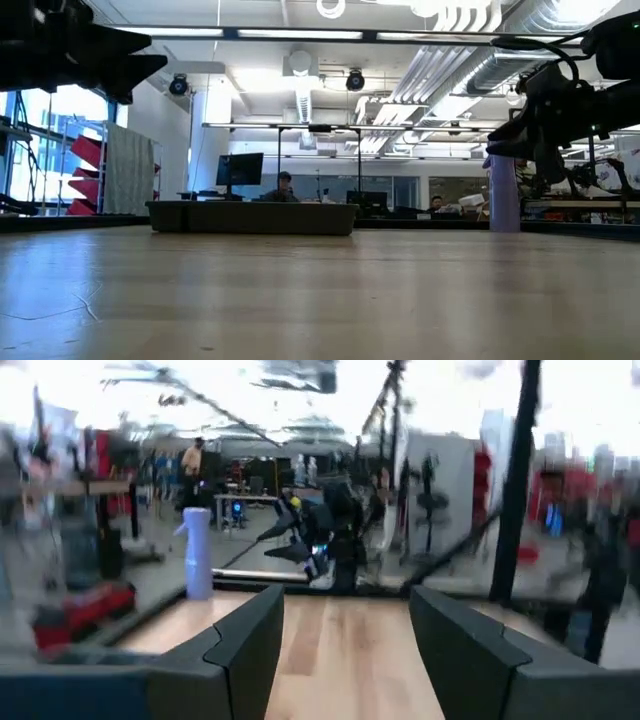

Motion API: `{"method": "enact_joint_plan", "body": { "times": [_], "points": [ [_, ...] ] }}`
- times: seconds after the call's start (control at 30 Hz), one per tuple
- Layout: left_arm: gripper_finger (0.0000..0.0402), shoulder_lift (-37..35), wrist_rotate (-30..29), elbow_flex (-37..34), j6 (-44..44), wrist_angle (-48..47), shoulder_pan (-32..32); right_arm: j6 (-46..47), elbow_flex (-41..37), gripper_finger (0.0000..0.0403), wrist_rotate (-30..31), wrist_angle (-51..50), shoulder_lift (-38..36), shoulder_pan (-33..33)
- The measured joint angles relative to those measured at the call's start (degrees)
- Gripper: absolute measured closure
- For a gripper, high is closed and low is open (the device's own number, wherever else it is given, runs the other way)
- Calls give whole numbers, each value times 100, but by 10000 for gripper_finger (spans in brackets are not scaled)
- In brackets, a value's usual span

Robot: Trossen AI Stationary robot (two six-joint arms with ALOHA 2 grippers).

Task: Sort silverware
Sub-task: Return to Home Position

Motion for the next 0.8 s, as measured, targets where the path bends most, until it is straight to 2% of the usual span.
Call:
{"method": "enact_joint_plan", "body": {
  "times": [0.07, 0.17, 0.4, 0.8],
  "points": [
    [205, 4, -27, -2, 566, 12, -193, 113, 0, 274, 1, 0, 0, -2],
    [204, 0, -96, 0, 941, -18, -304, 130, 0, 274, 1, -3, 0, -2],
    [204, 4, -137, 0, 303, -28, -320, 141, 2, 274, 1, -8, 0, -2],
    [204, 4, -138, 0, 357, -28, -320, 139, 4, 274, 3, -14, 0, -2]
  ]
}}
